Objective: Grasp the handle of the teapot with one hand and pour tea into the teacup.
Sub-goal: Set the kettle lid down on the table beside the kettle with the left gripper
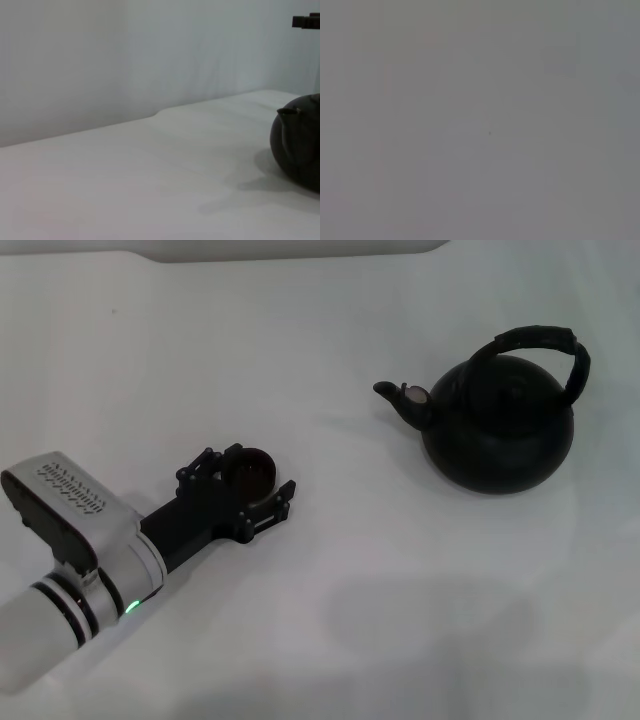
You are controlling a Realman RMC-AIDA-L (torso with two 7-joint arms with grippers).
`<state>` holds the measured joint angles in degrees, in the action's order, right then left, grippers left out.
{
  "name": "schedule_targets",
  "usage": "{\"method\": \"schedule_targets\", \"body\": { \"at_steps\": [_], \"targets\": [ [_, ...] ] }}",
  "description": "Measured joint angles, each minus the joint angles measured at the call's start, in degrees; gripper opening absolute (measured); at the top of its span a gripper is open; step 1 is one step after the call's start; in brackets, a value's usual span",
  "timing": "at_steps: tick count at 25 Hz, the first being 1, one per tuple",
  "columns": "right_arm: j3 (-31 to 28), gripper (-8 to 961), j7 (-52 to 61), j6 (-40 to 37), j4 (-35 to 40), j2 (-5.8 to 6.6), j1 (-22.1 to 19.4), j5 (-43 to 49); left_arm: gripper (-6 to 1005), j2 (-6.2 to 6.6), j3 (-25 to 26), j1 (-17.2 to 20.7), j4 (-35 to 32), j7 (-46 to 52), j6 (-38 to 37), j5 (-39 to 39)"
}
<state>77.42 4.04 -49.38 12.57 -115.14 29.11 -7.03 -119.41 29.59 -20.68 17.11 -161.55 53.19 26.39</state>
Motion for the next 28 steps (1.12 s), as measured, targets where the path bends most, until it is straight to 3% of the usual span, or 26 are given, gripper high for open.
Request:
{"method": "schedule_targets", "body": {
  "at_steps": [4,16,25,28],
  "targets": [
    [0.00,707,0.00,0.00,0.00,0.01,-0.02,0.00,882,0.07,0.03,0.09,0.16,-0.09,0.21,0.00],
    [-0.05,708,0.00,-0.01,0.00,0.01,-0.03,0.00,879,0.41,1.08,1.10,-1.17,-0.14,7.99,0.78],
    [-0.08,709,0.59,-0.26,0.01,-0.02,-0.61,0.00,880,0.42,5.35,2.83,-4.59,-0.17,19.00,1.11],
    [0.35,709,4.62,-0.58,0.05,-0.02,-0.99,0.25,881,0.28,9.21,4.10,-5.20,-0.17,22.79,1.97]
  ]
}}
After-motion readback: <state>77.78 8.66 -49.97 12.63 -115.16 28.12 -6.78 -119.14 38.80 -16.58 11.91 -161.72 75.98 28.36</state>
